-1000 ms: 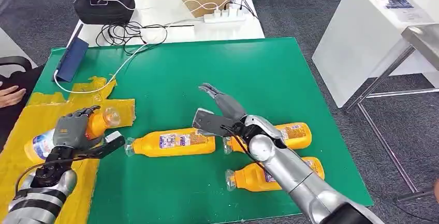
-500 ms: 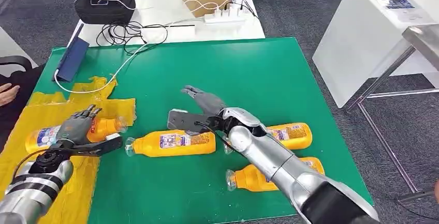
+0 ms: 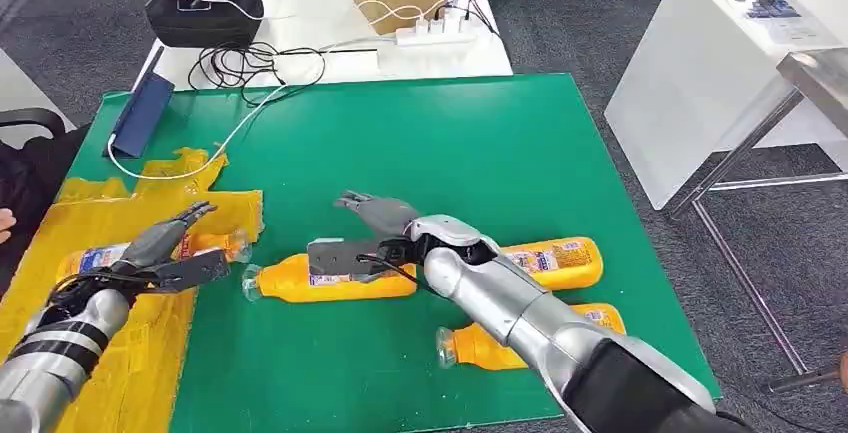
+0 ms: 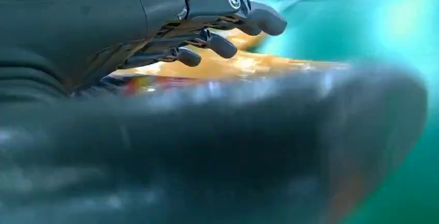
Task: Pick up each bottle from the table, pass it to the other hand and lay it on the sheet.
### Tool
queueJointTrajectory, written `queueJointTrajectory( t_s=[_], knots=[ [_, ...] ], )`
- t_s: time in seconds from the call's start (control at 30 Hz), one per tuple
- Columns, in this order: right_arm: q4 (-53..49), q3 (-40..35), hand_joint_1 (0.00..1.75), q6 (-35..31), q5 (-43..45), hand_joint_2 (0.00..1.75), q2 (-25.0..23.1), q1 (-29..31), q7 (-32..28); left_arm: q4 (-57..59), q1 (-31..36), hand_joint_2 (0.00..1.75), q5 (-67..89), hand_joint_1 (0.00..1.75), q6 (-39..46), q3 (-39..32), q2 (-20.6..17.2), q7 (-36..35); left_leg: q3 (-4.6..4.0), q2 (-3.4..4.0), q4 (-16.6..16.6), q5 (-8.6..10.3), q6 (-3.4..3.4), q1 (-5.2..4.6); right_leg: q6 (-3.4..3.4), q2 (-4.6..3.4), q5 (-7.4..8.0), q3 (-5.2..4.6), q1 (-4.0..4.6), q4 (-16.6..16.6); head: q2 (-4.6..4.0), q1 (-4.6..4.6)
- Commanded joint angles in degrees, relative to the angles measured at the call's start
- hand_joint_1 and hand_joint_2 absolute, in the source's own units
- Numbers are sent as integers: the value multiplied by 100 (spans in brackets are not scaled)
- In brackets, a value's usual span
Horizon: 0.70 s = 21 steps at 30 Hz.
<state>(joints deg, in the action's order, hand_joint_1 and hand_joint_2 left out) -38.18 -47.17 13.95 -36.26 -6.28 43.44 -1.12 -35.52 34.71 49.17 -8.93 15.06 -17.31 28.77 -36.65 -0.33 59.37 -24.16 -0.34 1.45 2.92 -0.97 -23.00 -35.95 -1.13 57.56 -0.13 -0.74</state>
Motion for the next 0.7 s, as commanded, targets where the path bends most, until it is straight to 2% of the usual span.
queueJointTrajectory(
  t_s=[0.03, 0.53, 0.7],
  knots=[
    [1178, -756, 0, 79, -66, 175, -333, 430, -118, -711, -308, 0, -885, 0, -754, -126, -200, 411, 31, 27, -10, -11, 12, -3, -14, -14, -3, 20, 2, -8, 0, 2],
    [1183, -754, 0, 91, -60, 175, -326, 448, -126, -711, -313, 0, -890, 0, -751, -117, -204, 409, 8, 7, -1, -4, 7, -1, -9, 4, -2, 2, 2, -1, 0, 0],
    [1746, -1373, 0, 456, -371, 175, -597, 455, -280, -1542, -704, 0, -2783, 0, -2016, -573, 10, 924, 24, 11, -7, -8, 10, -2, -13, 3, -6, 15, 3, -6, 0, 2]
  ],
)
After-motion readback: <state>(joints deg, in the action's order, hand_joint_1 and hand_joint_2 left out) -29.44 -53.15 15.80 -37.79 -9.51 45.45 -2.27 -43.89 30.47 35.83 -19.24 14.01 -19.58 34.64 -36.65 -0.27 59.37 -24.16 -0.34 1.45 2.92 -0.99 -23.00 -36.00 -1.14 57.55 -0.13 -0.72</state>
